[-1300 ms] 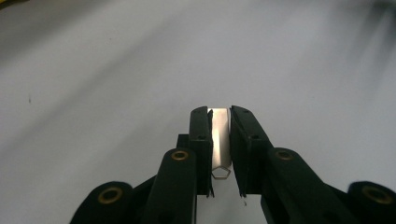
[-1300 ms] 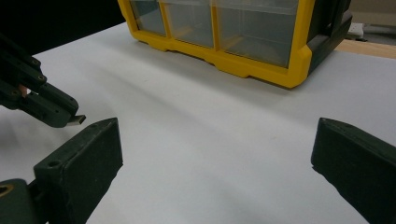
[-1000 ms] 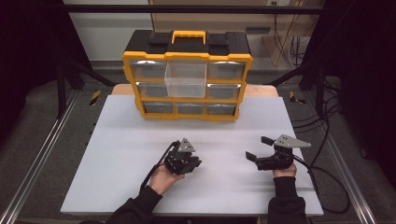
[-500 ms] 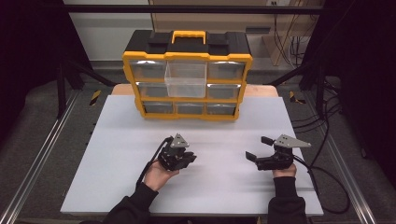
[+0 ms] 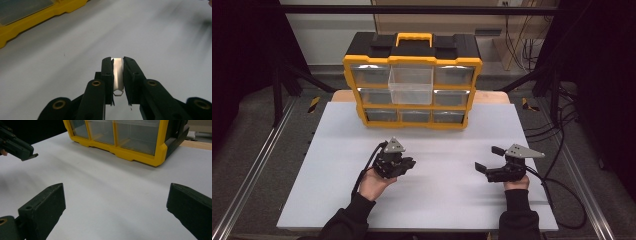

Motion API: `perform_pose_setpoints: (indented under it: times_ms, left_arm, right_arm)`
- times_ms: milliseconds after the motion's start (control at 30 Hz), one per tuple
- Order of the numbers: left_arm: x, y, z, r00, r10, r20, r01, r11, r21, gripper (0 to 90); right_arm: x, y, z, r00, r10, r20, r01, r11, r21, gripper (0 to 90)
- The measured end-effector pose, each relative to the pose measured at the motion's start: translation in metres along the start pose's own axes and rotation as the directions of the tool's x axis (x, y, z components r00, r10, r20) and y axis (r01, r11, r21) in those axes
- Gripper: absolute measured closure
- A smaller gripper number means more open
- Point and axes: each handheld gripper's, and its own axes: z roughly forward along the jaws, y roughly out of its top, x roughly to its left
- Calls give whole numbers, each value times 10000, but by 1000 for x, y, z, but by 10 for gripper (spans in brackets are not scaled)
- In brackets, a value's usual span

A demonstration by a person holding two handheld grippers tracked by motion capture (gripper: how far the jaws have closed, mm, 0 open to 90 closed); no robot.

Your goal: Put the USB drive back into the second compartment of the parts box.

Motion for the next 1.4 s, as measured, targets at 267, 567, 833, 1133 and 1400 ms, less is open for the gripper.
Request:
perform_pose_setpoints:
  times_ms: [267,567,833,1133,1400]
  left_arm:
    - [6,1,-8,9999,-89,-69,88,9999,-148,791]
    - [12,4,-21,9998,-147,-166,142,9993,-337,791]
    - [15,9,-33,9995,-185,-253,170,9982,-571,791]
    - [17,14,-47,9992,-181,-357,152,9967,-798,791]
    - [21,21,-58,9991,-173,-385,129,9936,-1118,791]
  right_arm:
    - [0,0,0,10000,-9,5,9,10000,31,25]
    - [0,0,0,10000,-5,27,5,10000,46,25]
    - [0,0,0,10000,-13,33,12,10000,62,26]
    - [0,0,0,10000,-5,39,5,10000,27,26]
    - [0,0,0,10000,-28,33,28,10000,62,26]
